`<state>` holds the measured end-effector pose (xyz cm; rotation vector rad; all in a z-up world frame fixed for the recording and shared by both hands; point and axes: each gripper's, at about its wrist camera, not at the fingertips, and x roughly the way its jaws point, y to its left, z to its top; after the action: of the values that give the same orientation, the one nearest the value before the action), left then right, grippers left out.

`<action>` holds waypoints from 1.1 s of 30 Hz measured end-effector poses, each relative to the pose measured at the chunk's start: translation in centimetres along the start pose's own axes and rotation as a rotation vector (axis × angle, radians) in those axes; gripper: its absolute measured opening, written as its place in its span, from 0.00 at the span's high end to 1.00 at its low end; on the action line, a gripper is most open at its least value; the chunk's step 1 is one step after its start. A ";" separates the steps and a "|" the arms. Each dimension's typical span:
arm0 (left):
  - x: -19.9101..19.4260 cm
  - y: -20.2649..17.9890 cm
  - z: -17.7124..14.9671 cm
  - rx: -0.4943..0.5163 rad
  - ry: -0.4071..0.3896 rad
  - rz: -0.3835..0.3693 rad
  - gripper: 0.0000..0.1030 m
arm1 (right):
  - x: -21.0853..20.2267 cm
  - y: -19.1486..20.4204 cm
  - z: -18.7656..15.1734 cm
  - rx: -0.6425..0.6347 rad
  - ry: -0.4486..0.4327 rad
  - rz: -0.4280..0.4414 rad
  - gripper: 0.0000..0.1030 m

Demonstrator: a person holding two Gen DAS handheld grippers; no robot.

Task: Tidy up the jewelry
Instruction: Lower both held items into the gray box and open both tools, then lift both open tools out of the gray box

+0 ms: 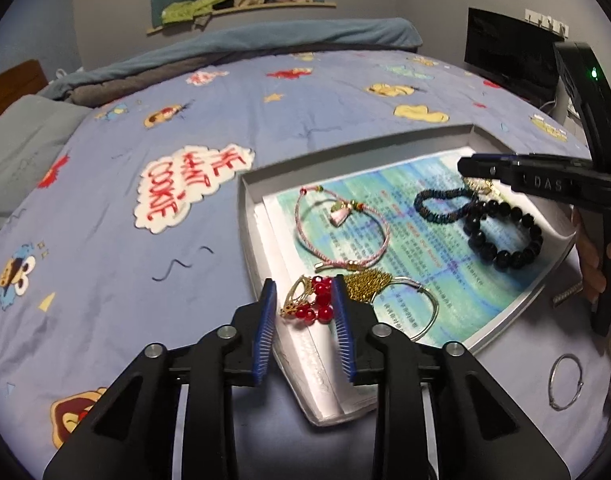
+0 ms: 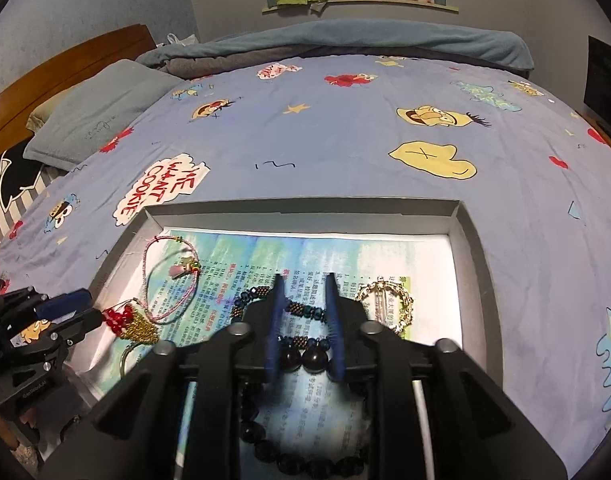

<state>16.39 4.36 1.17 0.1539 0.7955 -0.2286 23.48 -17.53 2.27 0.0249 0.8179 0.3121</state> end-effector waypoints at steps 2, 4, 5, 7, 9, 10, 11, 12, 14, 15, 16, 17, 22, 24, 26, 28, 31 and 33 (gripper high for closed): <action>-0.5 -0.1 0.1 -0.001 -0.011 0.013 0.69 | -0.6 0.2 -0.2 -0.006 -0.003 -0.005 0.77; -1.1 -0.1 0.0 -0.010 -0.026 0.027 0.63 | -1.2 0.3 -0.5 -0.009 -0.011 -0.012 0.70; -1.3 -0.1 0.0 -0.014 -0.031 0.031 0.60 | -1.5 0.4 -0.6 -0.012 -0.014 -0.014 0.68; -1.7 0.1 0.0 -0.028 -0.032 0.041 0.55 | -2.3 0.6 -0.9 -0.013 -0.024 -0.019 0.62; -2.2 0.3 -0.1 -0.043 -0.039 0.050 0.49 | -2.9 0.8 -1.2 -0.018 -0.029 -0.023 0.58; -2.4 0.3 -0.2 -0.049 -0.042 0.051 0.45 | -3.2 0.9 -1.3 -0.020 -0.032 -0.024 0.55; -2.7 0.4 -0.2 -0.055 -0.047 0.050 0.42 | -3.7 1.0 -1.5 -0.021 -0.039 -0.029 0.53; -3.0 0.3 -0.3 -0.057 -0.050 0.053 0.39 | -4.1 1.0 -1.7 -0.025 -0.044 -0.034 0.49; -3.6 0.2 -0.5 -0.061 -0.059 0.064 0.34 | -4.8 1.1 -2.0 -0.025 -0.054 -0.035 0.44; -3.8 0.2 -0.6 -0.064 -0.060 0.066 0.32 | -5.1 1.2 -2.2 -0.024 -0.058 -0.035 0.39; -4.0 0.1 -0.7 -0.064 -0.060 0.067 0.32 | -5.5 1.3 -2.4 -0.026 -0.059 -0.035 0.36; -4.2 0.1 -0.7 -0.066 -0.062 0.069 0.31 | -5.9 1.3 -2.5 -0.028 -0.061 -0.033 0.34; -5.6 0.0 -1.0 -0.082 -0.069 0.079 0.27 | -7.9 1.4 -3.1 -0.042 -0.077 -0.032 0.21; -6.5 -0.1 -1.2 -0.087 -0.081 0.089 0.24 | -8.9 1.0 -3.4 -0.031 -0.083 -0.033 0.19; -7.1 -0.3 -1.6 -0.090 -0.087 0.091 0.23 | -9.6 0.7 -3.7 -0.011 -0.088 -0.018 0.12; -7.6 -0.5 -2.3 -0.096 -0.086 0.094 0.20 | -10.2 0.5 -4.1 0.002 -0.084 -0.003 0.07; -7.9 -0.7 -3.2 -0.099 -0.084 0.111 0.11 | -11.0 0.4 -4.7 -0.001 -0.078 0.000 0.05; -8.0 -0.8 -3.9 -0.096 -0.070 0.104 0.11 | -11.4 0.3 -5.3 -0.009 -0.075 -0.003 0.05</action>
<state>8.04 5.66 4.20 0.0957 0.7255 -0.0968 12.29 -20.94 6.85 0.0273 0.7418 0.3101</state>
